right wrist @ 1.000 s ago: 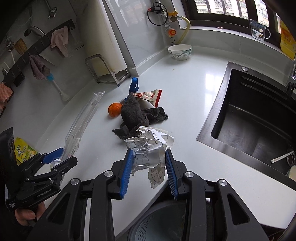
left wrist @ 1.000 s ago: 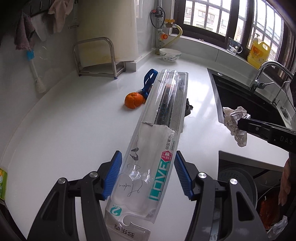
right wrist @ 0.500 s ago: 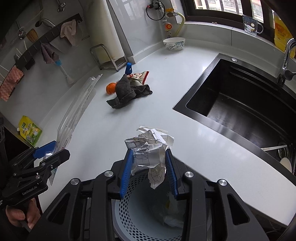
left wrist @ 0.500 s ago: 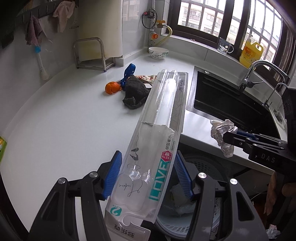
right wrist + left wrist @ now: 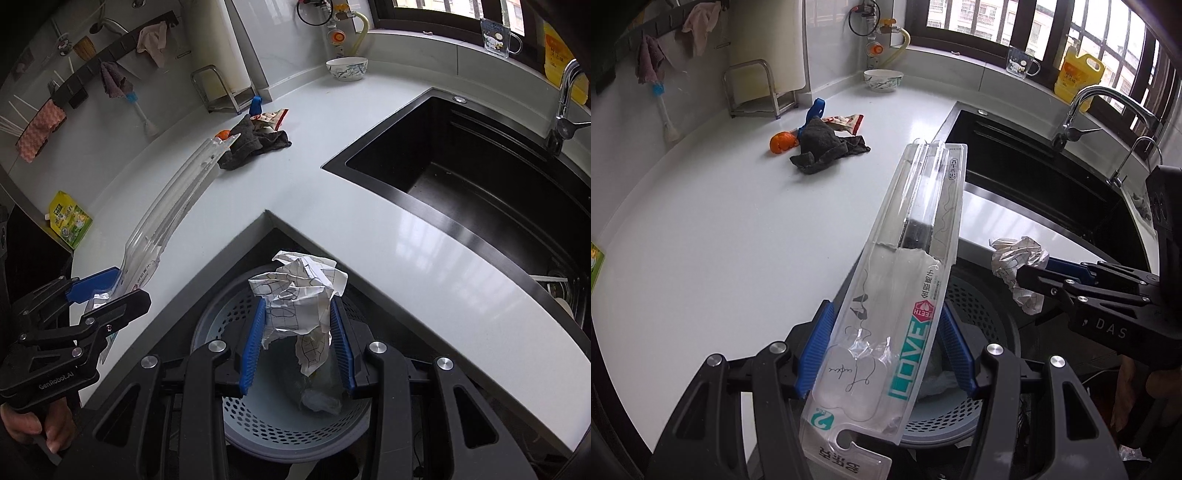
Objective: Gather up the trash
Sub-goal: 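Carry toothbrush and wrapper over the bin and open both tools to drop them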
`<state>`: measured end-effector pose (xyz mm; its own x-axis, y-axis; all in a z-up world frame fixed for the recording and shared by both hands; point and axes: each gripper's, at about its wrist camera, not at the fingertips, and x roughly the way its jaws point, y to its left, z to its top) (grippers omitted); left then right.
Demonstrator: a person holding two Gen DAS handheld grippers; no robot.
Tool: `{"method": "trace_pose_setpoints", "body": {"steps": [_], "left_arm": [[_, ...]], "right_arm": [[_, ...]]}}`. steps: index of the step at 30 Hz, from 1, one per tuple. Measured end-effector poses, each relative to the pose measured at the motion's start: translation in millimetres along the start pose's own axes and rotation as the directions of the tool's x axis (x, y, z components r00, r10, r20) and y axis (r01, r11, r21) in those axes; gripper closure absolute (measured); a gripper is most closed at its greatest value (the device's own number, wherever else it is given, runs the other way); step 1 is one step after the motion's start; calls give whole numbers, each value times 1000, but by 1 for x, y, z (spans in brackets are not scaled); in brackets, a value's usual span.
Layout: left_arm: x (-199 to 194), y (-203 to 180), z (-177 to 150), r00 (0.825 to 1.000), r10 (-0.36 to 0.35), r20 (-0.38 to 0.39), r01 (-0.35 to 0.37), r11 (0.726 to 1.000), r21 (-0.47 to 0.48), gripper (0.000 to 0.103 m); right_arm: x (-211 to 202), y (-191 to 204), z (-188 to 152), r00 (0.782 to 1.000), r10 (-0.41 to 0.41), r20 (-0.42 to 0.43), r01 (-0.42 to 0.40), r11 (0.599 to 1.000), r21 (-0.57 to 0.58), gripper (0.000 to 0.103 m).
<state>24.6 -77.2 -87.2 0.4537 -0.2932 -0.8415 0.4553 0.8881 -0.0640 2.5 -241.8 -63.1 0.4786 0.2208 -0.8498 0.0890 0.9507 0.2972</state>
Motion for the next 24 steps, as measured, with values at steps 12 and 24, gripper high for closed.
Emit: {"method": "trace_pose_setpoints", "body": {"steps": [12,24], "left_arm": [[45,-26,-48,984,27,-177,-37,998,-52,46],[80,-18,-73,965,70,-251,-105,986,-130,46]], "right_arm": [[29,-17,-37,994,32,-108,-35,999,-28,69],[73,-19,-62,981,22,-192,-32,998,-48,68]]}}
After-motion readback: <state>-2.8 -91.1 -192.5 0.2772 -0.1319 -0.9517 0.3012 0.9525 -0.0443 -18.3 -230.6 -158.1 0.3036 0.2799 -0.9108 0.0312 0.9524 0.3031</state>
